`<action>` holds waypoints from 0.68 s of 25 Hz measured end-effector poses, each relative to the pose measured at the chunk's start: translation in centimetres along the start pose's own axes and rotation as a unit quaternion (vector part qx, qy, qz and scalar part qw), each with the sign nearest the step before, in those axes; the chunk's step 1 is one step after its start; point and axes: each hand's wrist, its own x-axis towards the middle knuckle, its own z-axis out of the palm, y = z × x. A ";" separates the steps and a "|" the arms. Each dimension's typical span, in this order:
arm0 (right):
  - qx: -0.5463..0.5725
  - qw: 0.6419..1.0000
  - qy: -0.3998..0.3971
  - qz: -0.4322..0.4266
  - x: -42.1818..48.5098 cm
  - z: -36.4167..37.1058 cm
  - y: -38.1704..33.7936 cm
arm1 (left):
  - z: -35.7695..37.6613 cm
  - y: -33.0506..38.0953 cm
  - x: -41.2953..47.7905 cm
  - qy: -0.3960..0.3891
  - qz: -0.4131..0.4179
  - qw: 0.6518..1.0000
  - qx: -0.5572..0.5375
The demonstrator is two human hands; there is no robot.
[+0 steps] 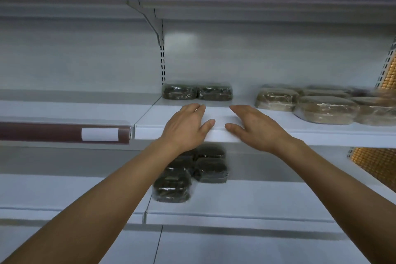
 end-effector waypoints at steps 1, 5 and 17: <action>0.001 1.000 -0.005 0.003 1.1 0.0 0.9 | 0.2 -0.1 1.3 -0.004 -0.005 1.000 0.002; 0.000 0.999 -0.038 0.011 5.3 0.7 3.8 | 1.4 -0.6 5.8 -0.045 -0.037 0.998 0.001; -0.019 0.997 -0.068 0.037 16.2 2.2 7.2 | 4.4 -2.2 16.7 -0.076 -0.108 0.991 0.028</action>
